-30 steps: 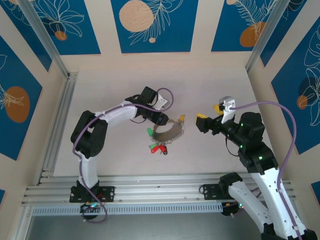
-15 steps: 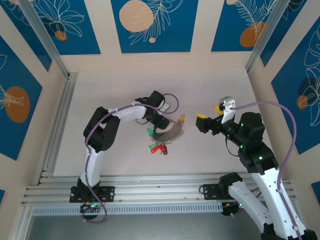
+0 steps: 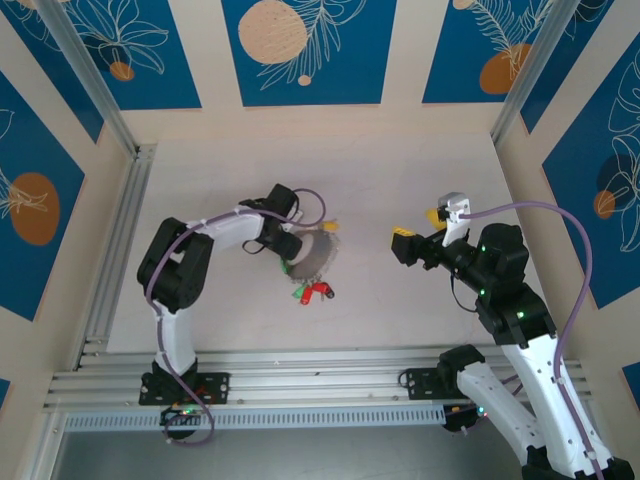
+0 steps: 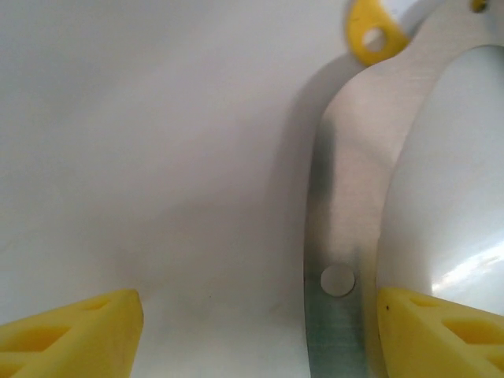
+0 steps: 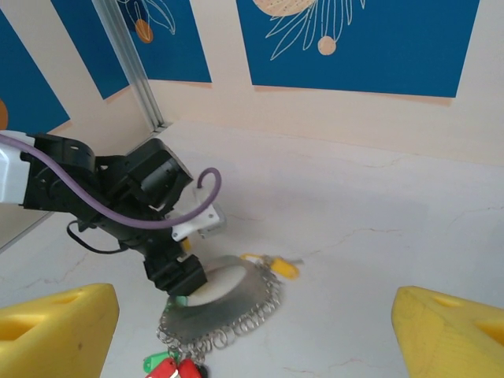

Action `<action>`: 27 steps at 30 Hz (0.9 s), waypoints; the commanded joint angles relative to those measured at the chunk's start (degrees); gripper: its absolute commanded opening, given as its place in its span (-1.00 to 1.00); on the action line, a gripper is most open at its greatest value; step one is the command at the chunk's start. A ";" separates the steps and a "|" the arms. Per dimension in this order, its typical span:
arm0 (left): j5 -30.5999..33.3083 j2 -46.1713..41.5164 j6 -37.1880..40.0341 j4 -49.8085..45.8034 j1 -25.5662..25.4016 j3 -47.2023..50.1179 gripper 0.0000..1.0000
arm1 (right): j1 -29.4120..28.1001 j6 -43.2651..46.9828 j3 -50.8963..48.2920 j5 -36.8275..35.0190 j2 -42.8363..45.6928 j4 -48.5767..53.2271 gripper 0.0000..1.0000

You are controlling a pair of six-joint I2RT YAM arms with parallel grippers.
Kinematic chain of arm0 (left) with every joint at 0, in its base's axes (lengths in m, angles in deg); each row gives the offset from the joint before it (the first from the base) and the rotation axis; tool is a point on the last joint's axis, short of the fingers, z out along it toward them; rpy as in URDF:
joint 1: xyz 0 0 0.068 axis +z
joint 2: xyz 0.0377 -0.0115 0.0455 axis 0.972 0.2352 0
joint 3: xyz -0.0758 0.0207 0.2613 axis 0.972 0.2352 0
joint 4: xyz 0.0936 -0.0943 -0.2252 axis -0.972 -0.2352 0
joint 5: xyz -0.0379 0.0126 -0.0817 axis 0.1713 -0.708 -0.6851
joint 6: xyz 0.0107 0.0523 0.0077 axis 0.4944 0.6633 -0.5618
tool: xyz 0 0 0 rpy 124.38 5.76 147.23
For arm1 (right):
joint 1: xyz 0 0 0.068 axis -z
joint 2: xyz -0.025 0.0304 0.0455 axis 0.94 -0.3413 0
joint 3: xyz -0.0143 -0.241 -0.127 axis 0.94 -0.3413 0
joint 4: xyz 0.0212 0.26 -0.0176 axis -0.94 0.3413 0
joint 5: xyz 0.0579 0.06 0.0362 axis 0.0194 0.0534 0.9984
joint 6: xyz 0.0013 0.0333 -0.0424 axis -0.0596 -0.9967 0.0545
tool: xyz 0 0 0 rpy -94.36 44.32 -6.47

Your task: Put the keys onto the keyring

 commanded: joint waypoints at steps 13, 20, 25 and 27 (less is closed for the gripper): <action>-2.51 -16.32 0.12 -3.26 0.77 3.01 0.71 | 0.27 -2.20 0.72 -4.47 0.24 1.20 0.99; -4.94 -48.43 -2.38 14.88 2.46 27.65 1.00 | 1.37 -2.66 -4.01 -12.25 -0.75 -2.37 0.99; 6.07 -56.04 -9.19 19.11 4.03 34.66 1.00 | 3.92 -1.90 -12.62 -15.65 -0.57 -13.78 0.99; 7.26 -55.03 -9.51 19.75 5.85 36.22 1.00 | 5.10 0.47 -16.55 -13.07 -1.11 -18.85 0.98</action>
